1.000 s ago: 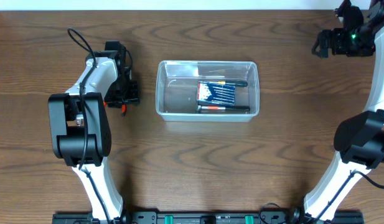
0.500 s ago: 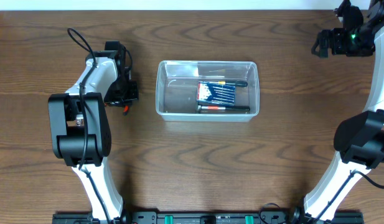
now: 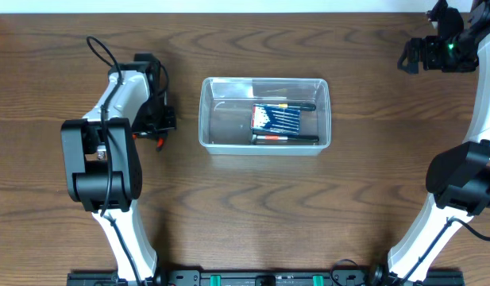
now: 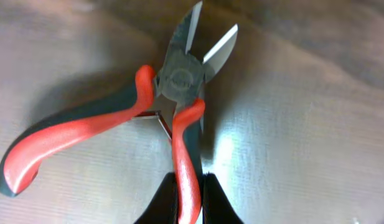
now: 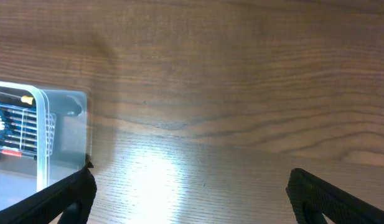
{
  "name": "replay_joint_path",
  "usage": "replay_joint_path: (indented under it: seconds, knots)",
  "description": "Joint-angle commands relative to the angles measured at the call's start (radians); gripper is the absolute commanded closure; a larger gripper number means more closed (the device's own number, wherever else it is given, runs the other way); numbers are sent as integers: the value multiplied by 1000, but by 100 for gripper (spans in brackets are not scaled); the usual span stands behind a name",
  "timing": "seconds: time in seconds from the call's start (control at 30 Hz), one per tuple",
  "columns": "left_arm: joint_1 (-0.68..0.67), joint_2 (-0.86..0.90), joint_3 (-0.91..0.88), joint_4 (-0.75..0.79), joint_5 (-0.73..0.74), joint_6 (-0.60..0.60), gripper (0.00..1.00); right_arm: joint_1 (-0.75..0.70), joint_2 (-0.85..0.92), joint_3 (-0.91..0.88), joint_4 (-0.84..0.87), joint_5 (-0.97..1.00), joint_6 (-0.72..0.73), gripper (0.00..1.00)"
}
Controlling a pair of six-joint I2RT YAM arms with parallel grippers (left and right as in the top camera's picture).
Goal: Pack container
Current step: 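Carry the pliers into the container and open the left gripper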
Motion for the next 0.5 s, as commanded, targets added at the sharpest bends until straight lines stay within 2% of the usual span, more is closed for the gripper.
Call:
replay_joint_path:
  seconds: [0.0, 0.1, 0.27, 0.47]
  knots:
    - [-31, -133, 122, -55, -11, -15, 94, 6, 3, -1, -1, -5, 13, 1]
    - [-90, -237, 162, -64, -11, 77, 94, 6, 3, -1, -1, -5, 13, 1]
    - [-272, -376, 164, -53, -11, 327, 94, 6, 3, -1, -1, -5, 13, 1]
    - [-473, -387, 156, -42, -11, 557, 94, 6, 3, -1, -2, -5, 14, 1]
